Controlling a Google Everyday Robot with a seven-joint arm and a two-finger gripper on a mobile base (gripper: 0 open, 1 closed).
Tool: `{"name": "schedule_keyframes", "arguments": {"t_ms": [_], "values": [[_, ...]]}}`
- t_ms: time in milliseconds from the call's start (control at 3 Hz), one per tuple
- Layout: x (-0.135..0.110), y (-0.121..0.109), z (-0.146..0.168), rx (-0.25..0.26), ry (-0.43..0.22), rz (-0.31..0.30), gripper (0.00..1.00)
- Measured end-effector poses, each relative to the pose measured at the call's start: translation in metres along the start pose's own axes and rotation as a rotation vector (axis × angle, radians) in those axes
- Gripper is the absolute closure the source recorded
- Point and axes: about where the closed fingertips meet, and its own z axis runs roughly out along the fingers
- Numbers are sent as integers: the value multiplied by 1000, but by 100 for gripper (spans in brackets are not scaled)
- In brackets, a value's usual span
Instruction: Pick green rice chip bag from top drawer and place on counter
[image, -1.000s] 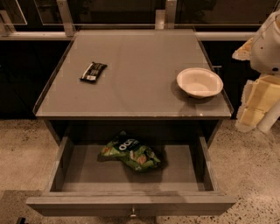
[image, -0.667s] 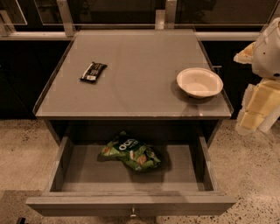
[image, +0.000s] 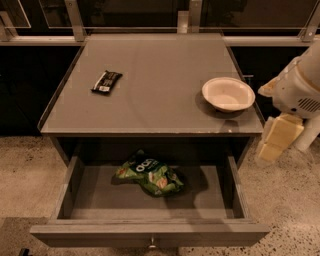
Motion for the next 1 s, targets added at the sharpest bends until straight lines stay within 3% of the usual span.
{"name": "schedule_keyframes", "arguments": {"t_ms": [333,667,1000], "values": [[0,0,2,-5,3,0,0],[12,20,12,-3,-27,44,0],[21,59,44,-16,-116,139,0]]}}
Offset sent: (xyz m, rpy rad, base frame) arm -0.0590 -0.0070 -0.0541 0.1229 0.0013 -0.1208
